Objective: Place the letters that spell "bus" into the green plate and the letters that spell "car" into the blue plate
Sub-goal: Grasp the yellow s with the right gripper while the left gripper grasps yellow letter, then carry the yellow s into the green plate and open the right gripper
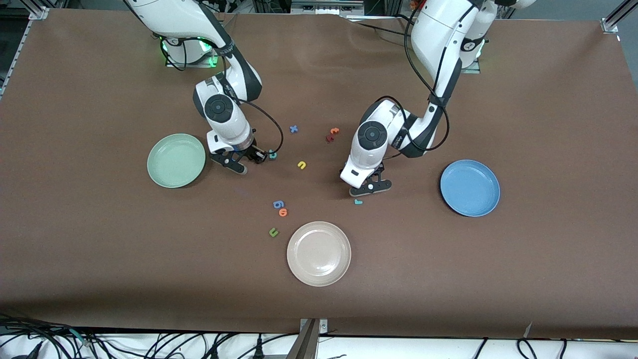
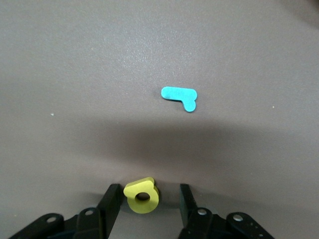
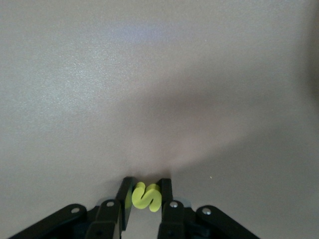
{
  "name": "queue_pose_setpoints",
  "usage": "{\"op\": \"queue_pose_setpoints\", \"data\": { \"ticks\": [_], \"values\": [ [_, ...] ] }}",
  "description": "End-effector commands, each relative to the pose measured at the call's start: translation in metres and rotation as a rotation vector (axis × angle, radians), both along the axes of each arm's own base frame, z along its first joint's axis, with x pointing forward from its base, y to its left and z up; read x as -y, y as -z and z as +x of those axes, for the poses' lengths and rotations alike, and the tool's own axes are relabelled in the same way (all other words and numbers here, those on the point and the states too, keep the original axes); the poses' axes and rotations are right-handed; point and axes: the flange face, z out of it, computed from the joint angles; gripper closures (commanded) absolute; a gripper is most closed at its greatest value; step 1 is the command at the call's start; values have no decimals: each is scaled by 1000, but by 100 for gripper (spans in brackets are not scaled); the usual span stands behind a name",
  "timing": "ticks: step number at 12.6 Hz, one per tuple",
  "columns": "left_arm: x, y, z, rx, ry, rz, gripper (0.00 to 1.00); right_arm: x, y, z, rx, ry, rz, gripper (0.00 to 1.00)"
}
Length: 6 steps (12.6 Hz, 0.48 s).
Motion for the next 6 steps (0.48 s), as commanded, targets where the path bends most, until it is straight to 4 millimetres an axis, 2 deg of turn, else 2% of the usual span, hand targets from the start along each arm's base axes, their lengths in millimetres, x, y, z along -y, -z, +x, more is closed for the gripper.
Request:
{"op": "queue_pose_setpoints", "data": {
  "ticks": [1, 4, 6],
  "values": [
    [-3, 3, -6, 4, 8, 33, 49, 7, -21, 6, 9, -14, -11, 95],
    [-3, 3, -6, 4, 9, 33, 53, 67, -82, 37, -69, -104, -70, 95],
    [-4, 4, -6, 4, 9, 35, 58, 114, -111, 51, -121, -152, -82, 95]
  ]
}}
